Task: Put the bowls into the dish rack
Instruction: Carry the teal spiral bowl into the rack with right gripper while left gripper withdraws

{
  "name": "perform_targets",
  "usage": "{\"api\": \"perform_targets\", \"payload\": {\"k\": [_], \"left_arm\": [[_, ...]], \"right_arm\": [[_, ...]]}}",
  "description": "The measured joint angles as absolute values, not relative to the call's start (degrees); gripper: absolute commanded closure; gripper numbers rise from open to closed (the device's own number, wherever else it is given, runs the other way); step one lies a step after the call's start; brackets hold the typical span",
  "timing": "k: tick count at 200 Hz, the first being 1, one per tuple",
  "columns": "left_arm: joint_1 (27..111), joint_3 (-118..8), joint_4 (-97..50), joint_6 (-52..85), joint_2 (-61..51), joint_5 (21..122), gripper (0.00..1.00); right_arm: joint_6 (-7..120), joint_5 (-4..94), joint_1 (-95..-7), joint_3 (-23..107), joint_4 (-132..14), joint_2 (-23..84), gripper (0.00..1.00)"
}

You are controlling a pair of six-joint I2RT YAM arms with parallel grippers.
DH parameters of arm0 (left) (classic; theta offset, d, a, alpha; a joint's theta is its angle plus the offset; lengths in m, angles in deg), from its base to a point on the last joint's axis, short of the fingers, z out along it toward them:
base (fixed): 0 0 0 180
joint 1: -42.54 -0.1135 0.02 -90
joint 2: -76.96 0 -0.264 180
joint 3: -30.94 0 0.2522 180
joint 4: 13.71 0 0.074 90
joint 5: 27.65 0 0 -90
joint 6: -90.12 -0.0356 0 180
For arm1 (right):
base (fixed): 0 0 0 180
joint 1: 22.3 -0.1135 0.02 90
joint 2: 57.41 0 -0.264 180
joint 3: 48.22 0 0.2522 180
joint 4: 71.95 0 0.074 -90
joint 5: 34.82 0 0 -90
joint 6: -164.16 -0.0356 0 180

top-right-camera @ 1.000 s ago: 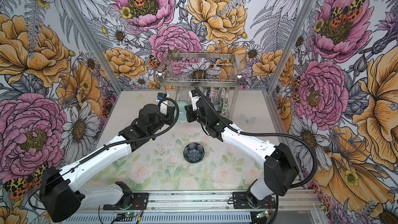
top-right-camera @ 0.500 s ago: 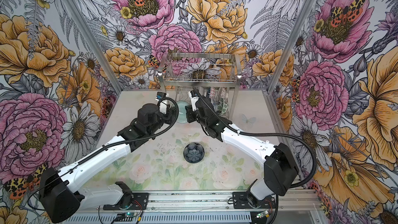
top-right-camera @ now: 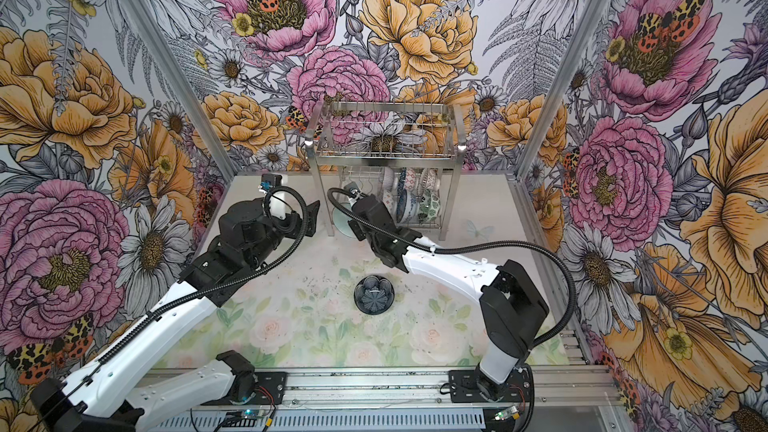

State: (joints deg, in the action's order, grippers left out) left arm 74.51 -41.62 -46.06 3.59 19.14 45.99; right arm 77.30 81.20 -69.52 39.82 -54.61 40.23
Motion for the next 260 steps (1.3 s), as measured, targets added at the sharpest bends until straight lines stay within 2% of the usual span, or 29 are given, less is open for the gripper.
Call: {"api": "perform_targets", "payload": {"k": [104,173,260], "left_arm": [[74.01,-40.99,-51.32,3.63,21.87,45.77,0.01],[73.74,-40.99,-52.20,3.61,22.70,45.73,0.01],[73.37,-40.99,-52.77,3.63,22.68,45.75,0.01]], "right_arm": [[100.60,98.14,-68.19,57.94,-66.98,63.55,1.00],[106.28,103.50,-62.24,73.85,-66.92,77.37,1.00],[107.72,106.25,-59.27,105.06,-58.07,97.43,1.00]]}}
